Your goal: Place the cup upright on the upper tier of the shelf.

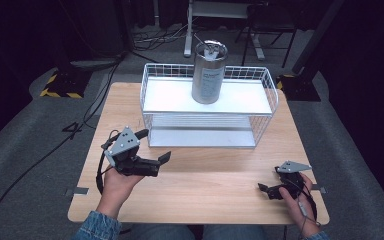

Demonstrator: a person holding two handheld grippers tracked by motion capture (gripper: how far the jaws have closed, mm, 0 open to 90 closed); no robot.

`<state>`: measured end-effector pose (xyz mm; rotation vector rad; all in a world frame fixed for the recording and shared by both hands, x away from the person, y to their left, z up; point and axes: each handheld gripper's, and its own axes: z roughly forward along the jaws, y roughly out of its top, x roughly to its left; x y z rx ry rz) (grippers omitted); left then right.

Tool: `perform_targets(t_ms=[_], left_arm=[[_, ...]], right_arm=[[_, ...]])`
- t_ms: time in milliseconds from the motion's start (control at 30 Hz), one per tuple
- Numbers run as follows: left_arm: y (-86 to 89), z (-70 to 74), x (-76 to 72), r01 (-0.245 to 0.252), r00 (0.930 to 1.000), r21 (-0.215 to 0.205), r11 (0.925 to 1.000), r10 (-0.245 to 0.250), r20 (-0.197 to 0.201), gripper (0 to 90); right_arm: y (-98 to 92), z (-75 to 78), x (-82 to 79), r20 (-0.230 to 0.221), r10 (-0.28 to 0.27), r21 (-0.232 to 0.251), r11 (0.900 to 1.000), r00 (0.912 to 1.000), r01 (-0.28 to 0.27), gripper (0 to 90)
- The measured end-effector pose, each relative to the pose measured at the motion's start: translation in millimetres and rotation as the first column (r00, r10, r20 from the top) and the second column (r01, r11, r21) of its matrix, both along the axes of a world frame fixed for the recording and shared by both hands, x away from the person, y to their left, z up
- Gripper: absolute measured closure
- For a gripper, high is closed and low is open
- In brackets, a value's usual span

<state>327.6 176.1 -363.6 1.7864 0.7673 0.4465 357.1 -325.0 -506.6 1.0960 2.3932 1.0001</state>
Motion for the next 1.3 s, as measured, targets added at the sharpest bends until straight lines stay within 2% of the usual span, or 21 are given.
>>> perform_targets(t_ms=[300, 433, 567, 733, 900, 967, 1067, 1267, 1300], left_arm=[[8.4, -33.9, 1.1, -0.046, 0.9980, 0.028, 0.9985, 0.047, -0.043, 1.9], [8.8, -49.3, 0.0, -0.055, 0.9967, 0.074, 0.9958, 0.059, -0.056, 2.0], [7.6, -63.8, -1.7, -0.042, 0.9964, 0.114, 0.9925, 0.050, -0.069, 2.1], [4.5, -80.2, -2.3, -0.030, 0.9951, 0.129, 0.9911, 0.042, -0.089, 2.3], [5.6, -96.0, -3.5, -0.042, 0.9932, 0.125, 0.9913, 0.055, -0.102, 2.5], [7.6, -103.7, -3.9, -0.056, 0.9906, 0.113, 0.9920, 0.069, -0.118, 2.6], [10.3, -110.4, -2.6, -0.052, 0.9863, 0.143, 0.9883, 0.074, -0.148, 2.6], [12.7, -122.1, -0.3, -0.066, 0.9761, 0.155, 0.9857, 0.096, -0.195, 2.7], [13.0, -123.5, 0.2, -0.065, 0.9761, 0.161, 0.9848, 0.096, -0.195, 2.7]], right_arm=[[0.0, 0.0, 0.0, 0.000, 0.000, 0.000, 1.000, 1.0000, 0.000, 0.2], [0.0, 0.0, -0.1, 0.000, 0.000, 0.000, 1.000, 1.0000, 0.000, 0.1], [0.1, -0.1, -0.1, 0.001, 0.000, 0.000, 1.000, 1.0000, 0.000, 0.1], [0.1, 0.0, -0.1, 0.001, 0.000, -0.001, 1.000, 1.0000, 0.000, 0.2], [0.1, 0.0, 0.0, 0.001, 0.000, -0.001, 1.000, 1.0000, 0.000, 0.1], [0.1, 0.0, -0.1, 0.001, 0.000, -0.001, 1.000, 1.0000, 0.000, 0.1], [0.1, 0.0, 0.0, 0.001, 0.000, -0.001, 1.000, 1.0000, 0.000, 0.1], [0.1, 0.0, -0.1, 0.001, 0.000, -0.001, 1.000, 1.0000, 0.000, 0.1], [0.1, 0.0, -0.1, 0.001, 0.000, -0.001, 1.000, 1.0000, 0.000, 0.1]])
